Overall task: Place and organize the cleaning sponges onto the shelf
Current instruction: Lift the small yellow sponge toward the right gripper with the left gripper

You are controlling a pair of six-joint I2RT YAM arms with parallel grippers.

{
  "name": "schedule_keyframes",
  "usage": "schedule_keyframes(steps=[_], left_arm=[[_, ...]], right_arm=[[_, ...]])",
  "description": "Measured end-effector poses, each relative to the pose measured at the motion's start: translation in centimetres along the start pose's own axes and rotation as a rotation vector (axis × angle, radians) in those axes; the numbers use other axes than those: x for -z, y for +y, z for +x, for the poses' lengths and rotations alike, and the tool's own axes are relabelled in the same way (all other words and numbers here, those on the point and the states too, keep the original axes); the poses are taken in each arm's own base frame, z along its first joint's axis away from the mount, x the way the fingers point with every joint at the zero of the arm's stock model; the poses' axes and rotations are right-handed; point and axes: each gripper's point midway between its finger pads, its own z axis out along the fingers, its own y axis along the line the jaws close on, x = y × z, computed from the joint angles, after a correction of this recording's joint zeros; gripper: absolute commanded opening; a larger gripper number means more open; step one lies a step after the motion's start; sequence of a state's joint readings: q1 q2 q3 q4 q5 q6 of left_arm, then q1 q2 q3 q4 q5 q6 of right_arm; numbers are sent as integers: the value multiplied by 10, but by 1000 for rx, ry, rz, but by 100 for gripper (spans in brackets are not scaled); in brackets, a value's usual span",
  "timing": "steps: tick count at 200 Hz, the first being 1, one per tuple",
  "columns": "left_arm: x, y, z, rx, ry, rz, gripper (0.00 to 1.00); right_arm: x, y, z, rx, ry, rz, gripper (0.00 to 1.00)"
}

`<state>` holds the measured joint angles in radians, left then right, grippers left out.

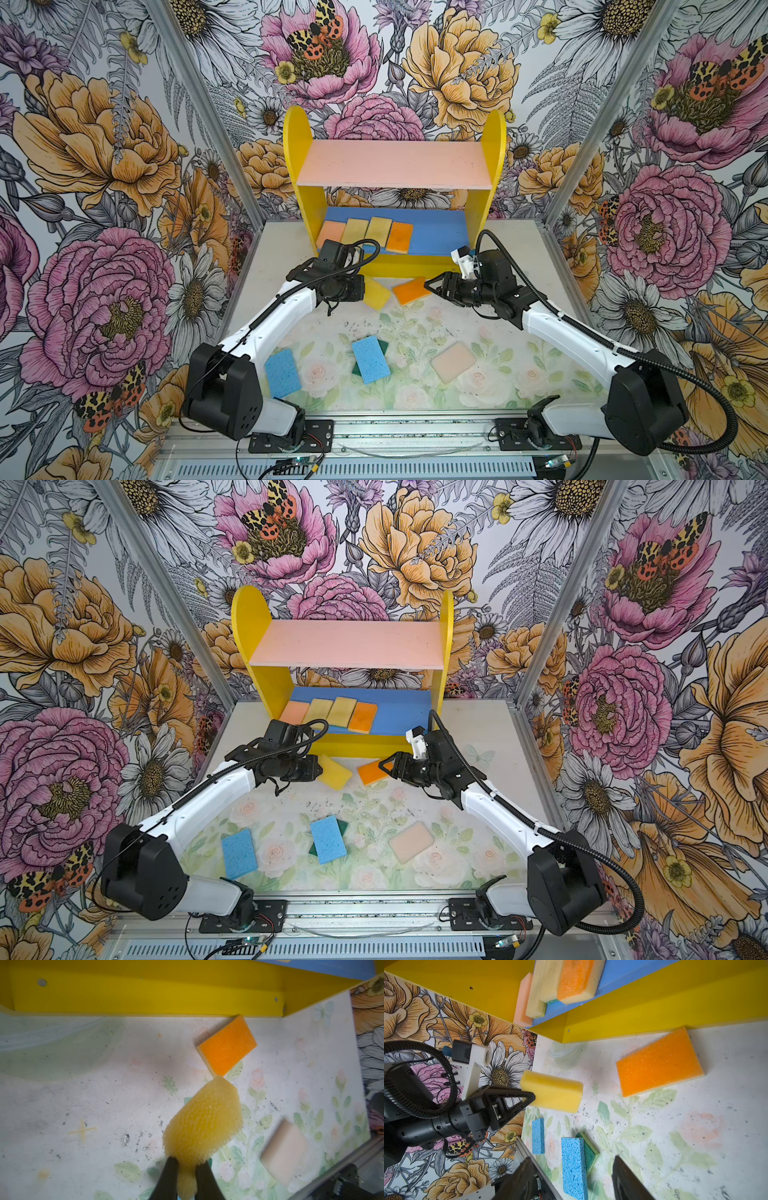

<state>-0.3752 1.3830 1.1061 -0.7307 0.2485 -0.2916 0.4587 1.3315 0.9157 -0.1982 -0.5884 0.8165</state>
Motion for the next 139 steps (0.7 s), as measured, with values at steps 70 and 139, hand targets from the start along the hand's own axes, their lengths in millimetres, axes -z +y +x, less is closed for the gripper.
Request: schedule_keyframes(steps=[70, 139], left_arm=[[23, -62, 18, 19, 91, 358, 10], [42, -90, 19, -16, 128, 515, 10]], right_arm=[[13, 54, 18, 305, 139, -139, 73], [13, 38, 31, 413, 222, -78, 69]])
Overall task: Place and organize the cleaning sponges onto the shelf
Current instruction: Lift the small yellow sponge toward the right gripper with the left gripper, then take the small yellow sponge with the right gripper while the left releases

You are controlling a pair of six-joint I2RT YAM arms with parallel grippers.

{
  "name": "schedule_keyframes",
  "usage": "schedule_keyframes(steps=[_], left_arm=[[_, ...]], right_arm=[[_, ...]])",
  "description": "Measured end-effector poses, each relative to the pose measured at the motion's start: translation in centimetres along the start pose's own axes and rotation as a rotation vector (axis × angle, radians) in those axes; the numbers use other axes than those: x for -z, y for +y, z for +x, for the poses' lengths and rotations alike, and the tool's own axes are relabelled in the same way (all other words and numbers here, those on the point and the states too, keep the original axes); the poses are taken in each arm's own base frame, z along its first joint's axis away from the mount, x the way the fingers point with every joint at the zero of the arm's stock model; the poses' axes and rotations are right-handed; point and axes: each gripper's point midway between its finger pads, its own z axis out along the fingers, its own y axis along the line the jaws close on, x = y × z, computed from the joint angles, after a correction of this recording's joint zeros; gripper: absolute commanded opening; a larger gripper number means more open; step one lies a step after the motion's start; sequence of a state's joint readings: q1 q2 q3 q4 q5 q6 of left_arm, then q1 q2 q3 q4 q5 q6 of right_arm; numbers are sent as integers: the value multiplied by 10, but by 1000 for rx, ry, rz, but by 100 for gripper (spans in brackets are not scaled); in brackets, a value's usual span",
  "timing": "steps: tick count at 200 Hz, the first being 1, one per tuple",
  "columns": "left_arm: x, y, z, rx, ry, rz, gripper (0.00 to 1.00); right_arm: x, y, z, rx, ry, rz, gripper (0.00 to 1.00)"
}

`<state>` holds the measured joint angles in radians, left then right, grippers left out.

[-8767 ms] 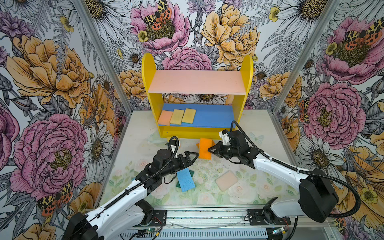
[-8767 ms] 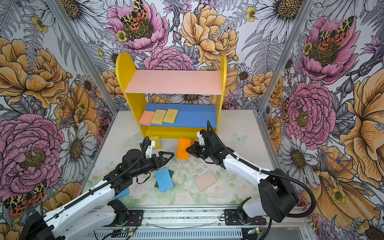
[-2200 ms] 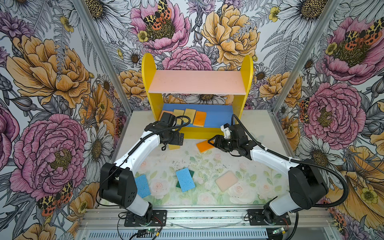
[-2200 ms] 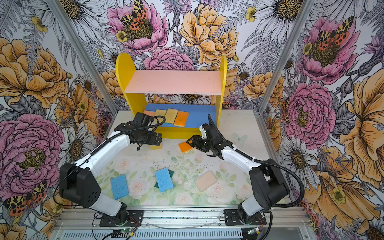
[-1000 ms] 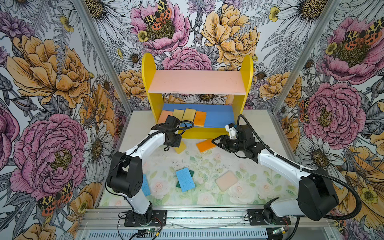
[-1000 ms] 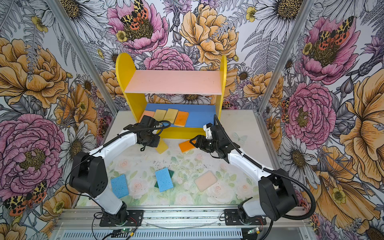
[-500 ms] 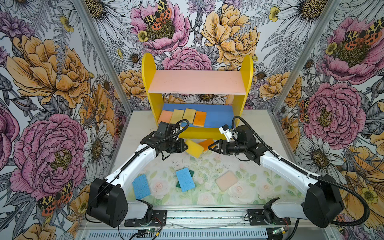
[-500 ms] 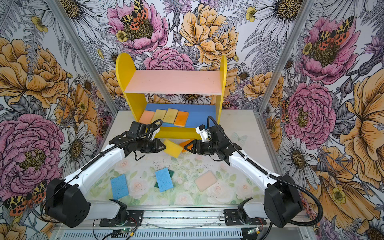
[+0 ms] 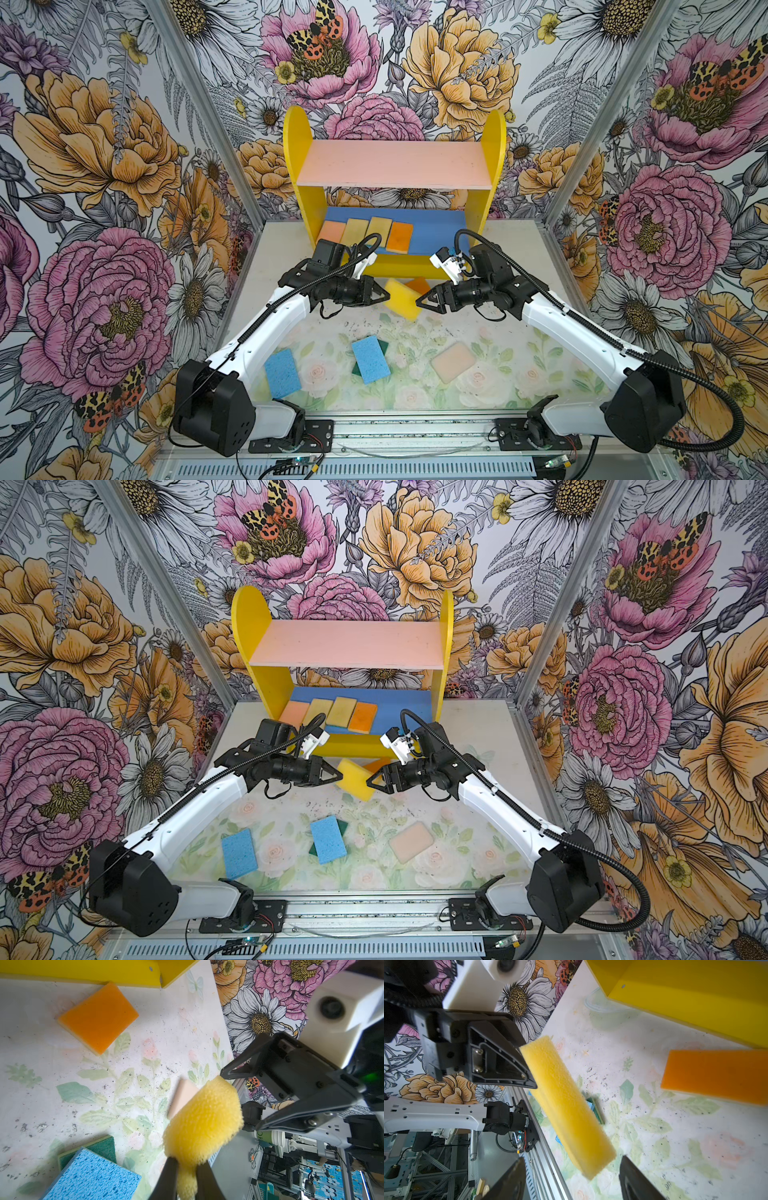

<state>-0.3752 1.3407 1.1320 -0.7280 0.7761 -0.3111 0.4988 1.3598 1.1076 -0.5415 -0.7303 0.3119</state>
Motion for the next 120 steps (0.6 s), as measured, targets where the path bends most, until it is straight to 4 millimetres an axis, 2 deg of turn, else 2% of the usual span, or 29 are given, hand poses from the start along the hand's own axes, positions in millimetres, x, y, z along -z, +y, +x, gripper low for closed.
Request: schedule_keyframes(steps=[29, 76, 87, 108, 120], left_arm=[[-4, -2, 3, 3, 24, 24, 9], [-14, 1, 8, 8, 65, 30, 9], [-16, 2, 8, 10, 72, 28, 9], [-18, 4, 7, 14, 76, 26, 9], [-18, 4, 7, 11, 76, 26, 14]], right_arm=[[-3, -4, 6, 21, 31, 21, 64], [-7, -2, 13, 44, 59, 22, 42], [-8, -2, 14, 51, 63, 22, 35], [-8, -2, 15, 52, 64, 25, 16], [-8, -3, 15, 53, 65, 31, 6]])
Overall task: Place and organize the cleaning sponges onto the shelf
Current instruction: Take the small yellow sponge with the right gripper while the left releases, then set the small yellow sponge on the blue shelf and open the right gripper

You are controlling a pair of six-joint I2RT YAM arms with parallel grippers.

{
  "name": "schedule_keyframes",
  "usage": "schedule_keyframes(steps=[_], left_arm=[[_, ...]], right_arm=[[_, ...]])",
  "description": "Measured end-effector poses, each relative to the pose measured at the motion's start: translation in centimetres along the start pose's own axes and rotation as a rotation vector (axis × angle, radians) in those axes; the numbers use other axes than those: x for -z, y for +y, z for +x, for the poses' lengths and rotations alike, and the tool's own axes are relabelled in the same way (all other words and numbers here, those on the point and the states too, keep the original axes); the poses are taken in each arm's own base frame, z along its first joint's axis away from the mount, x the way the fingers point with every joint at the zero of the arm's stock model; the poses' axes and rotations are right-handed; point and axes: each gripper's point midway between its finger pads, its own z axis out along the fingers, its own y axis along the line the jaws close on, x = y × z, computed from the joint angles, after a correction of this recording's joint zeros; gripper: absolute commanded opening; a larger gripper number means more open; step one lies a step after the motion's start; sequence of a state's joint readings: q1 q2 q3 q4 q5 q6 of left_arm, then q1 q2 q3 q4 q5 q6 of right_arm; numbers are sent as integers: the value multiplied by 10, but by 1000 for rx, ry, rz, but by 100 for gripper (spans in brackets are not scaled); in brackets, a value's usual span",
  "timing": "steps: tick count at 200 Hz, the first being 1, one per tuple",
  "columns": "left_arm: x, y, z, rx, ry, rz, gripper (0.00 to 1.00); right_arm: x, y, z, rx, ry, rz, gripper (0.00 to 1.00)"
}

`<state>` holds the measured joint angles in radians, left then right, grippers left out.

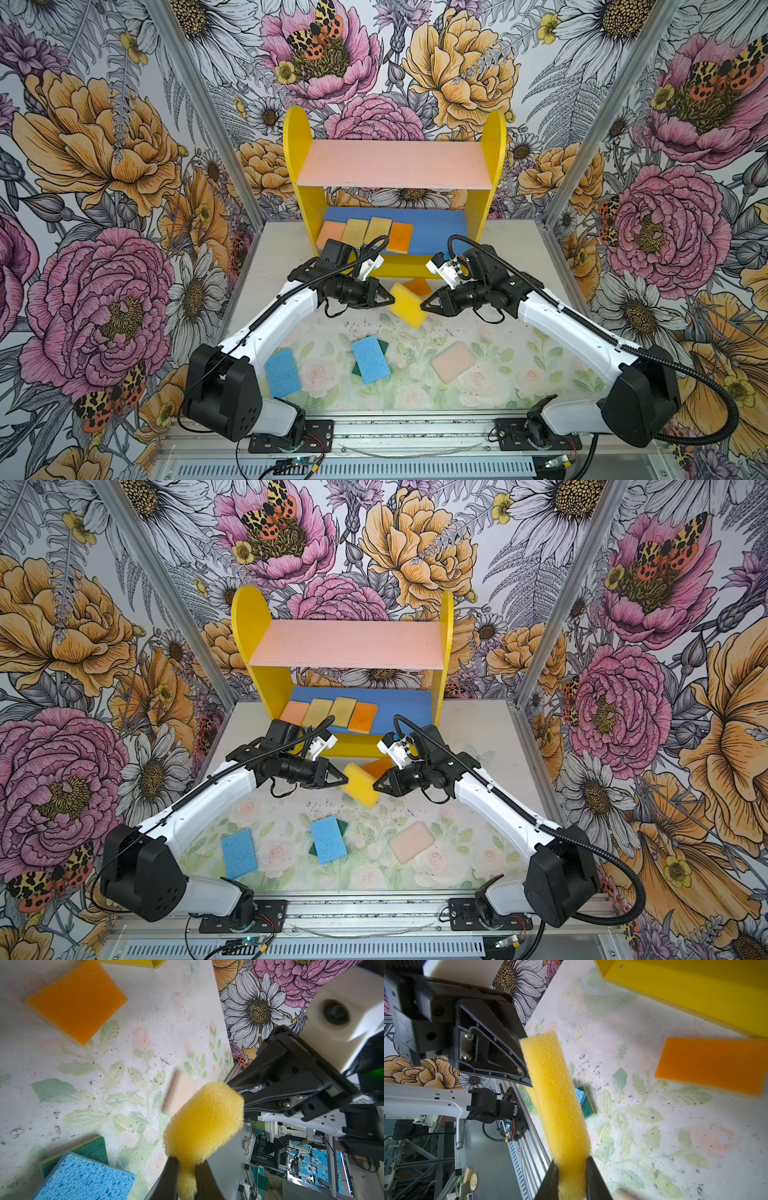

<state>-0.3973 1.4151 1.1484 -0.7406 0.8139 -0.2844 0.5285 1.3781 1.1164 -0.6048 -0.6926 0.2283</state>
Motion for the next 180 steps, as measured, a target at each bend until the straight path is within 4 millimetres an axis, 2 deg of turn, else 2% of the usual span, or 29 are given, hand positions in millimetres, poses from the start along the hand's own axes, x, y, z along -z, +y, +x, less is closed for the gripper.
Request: schedule_keyframes(steps=[8, 21, 36, 51, 65, 79, 106, 120, 133, 150, 180], left_arm=[[0, 0, 0, -1, 0, -1, 22], [1, -1, -1, -7, -2, -4, 53], [3, 0, -4, 2, -10, -12, 73], [6, 3, -6, 15, -22, -24, 98], [16, 11, -12, 33, -60, -54, 99], [37, 23, -24, 64, -141, -109, 99], [106, 42, -40, 111, -393, -257, 99], [142, 44, -37, 108, -521, -323, 99], [164, 46, -28, 111, -608, -366, 99], [178, 51, -11, 119, -677, -409, 99], [182, 71, 17, 153, -726, -472, 99]], right_arm=[[-1, 0, 0, -6, 1, 5, 1], [0, -2, 0, -18, 0, 17, 0], [0, -5, -1, -38, -8, 36, 0], [0, -11, -6, -71, -36, 67, 0], [2, -20, -11, -122, -83, 108, 0], [6, -33, -15, -208, -138, 168, 0], [22, -67, -31, -375, -303, 298, 0], [31, -79, -45, -434, -396, 346, 0], [38, -86, -60, -466, -478, 372, 0], [42, -94, -82, -498, -564, 388, 0], [39, -111, -120, -541, -679, 400, 0]])
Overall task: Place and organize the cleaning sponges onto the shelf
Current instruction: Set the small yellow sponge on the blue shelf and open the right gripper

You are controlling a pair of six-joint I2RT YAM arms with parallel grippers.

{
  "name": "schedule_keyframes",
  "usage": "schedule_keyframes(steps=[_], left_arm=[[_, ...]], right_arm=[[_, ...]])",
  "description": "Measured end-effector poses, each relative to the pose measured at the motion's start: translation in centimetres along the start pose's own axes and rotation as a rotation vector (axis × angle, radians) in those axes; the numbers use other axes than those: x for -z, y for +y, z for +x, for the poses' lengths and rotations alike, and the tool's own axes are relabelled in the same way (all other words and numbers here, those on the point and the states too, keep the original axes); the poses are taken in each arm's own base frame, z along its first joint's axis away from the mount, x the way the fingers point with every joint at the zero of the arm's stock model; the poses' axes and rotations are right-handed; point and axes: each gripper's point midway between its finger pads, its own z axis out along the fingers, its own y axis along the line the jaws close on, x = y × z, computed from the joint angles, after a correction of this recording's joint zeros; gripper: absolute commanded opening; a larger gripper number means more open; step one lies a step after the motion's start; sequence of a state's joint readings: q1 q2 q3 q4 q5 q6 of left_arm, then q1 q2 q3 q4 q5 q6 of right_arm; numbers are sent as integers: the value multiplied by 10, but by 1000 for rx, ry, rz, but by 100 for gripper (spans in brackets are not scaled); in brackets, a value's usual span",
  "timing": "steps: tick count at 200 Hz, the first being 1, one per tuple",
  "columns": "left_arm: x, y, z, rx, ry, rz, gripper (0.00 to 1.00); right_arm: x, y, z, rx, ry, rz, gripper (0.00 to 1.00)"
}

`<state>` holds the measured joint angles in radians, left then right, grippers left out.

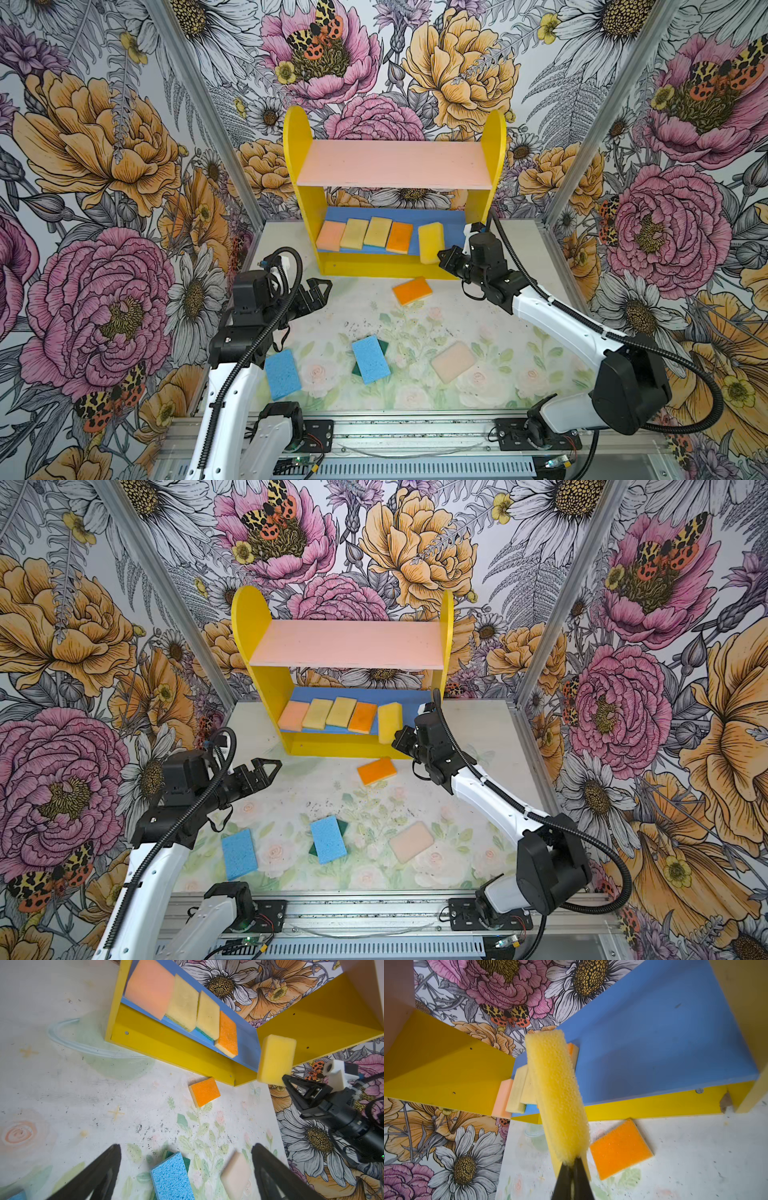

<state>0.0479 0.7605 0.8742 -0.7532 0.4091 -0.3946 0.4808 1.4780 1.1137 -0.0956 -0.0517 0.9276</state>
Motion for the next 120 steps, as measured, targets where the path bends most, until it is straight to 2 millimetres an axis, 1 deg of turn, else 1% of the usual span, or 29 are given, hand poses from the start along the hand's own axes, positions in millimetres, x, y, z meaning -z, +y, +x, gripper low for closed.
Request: schedule_keyframes(steps=[26, 38, 55, 93, 120], left_arm=[[9, 19, 11, 14, -45, -50, 99], [14, 21, 11, 12, -71, -61, 99], [19, 19, 8, 2, -96, -59, 99], [19, 21, 7, 3, -101, -69, 99], [19, 21, 7, 3, -102, -69, 99]], right_arm=[[-27, 2, -14, -36, -46, 12, 0], [-36, 2, -17, -53, -57, 16, 0], [-48, 1, -19, -76, -67, 21, 0], [-59, -5, -19, -116, -78, 36, 0], [-67, -6, -18, -135, -78, 33, 0]])
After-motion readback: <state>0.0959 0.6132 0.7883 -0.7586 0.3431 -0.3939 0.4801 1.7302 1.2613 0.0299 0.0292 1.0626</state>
